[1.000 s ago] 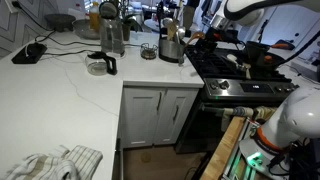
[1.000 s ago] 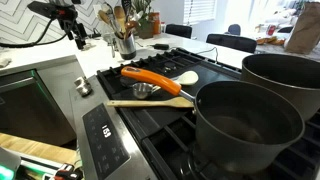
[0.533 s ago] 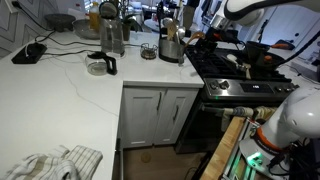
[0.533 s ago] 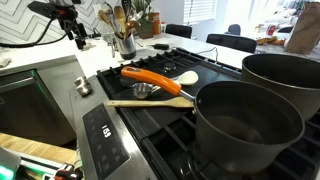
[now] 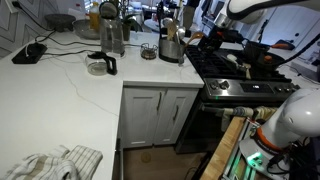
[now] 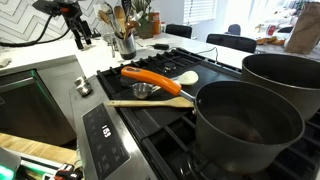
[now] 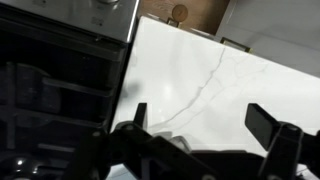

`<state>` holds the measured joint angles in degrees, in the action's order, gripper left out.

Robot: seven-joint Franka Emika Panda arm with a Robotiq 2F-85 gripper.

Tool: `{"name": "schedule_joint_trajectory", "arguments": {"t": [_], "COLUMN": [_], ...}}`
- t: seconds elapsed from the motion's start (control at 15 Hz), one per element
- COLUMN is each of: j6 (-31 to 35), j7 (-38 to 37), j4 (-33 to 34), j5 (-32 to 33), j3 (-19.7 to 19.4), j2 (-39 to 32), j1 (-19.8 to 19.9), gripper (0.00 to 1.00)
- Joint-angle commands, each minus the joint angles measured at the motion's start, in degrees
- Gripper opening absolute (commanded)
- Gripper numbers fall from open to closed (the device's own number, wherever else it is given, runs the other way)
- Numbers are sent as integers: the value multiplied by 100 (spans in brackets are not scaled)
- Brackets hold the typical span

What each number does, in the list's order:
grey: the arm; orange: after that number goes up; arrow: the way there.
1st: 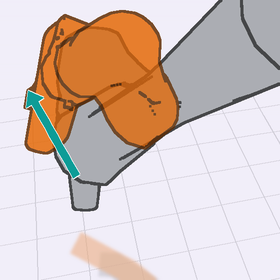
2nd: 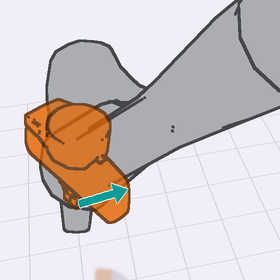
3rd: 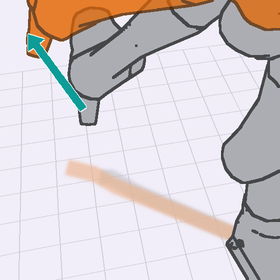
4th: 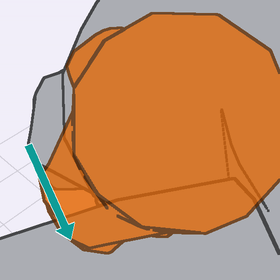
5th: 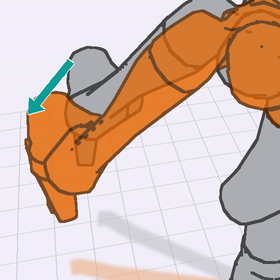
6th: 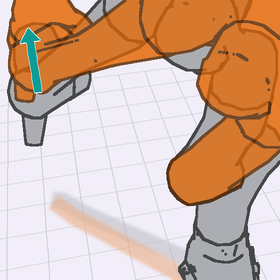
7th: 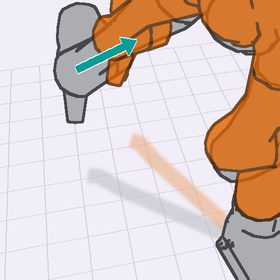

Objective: Pick up the metallic spoon from the stove and place it in the metallic utensil storage bucket

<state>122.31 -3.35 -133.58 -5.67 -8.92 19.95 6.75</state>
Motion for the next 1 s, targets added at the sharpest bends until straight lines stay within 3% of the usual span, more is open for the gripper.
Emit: {"name": "schedule_joint_trajectory", "arguments": {"t": [0.0,0.27,0.93], "j6": [-237,-170,96], "j7": [-136,104,1629], "j4": [117,194,923], "j5": [421,643,494], "j3": [-167,-538,-1901], "j2": [61,2,-861], "j1": [472,891,1572], "gripper": [100,100,100]}}
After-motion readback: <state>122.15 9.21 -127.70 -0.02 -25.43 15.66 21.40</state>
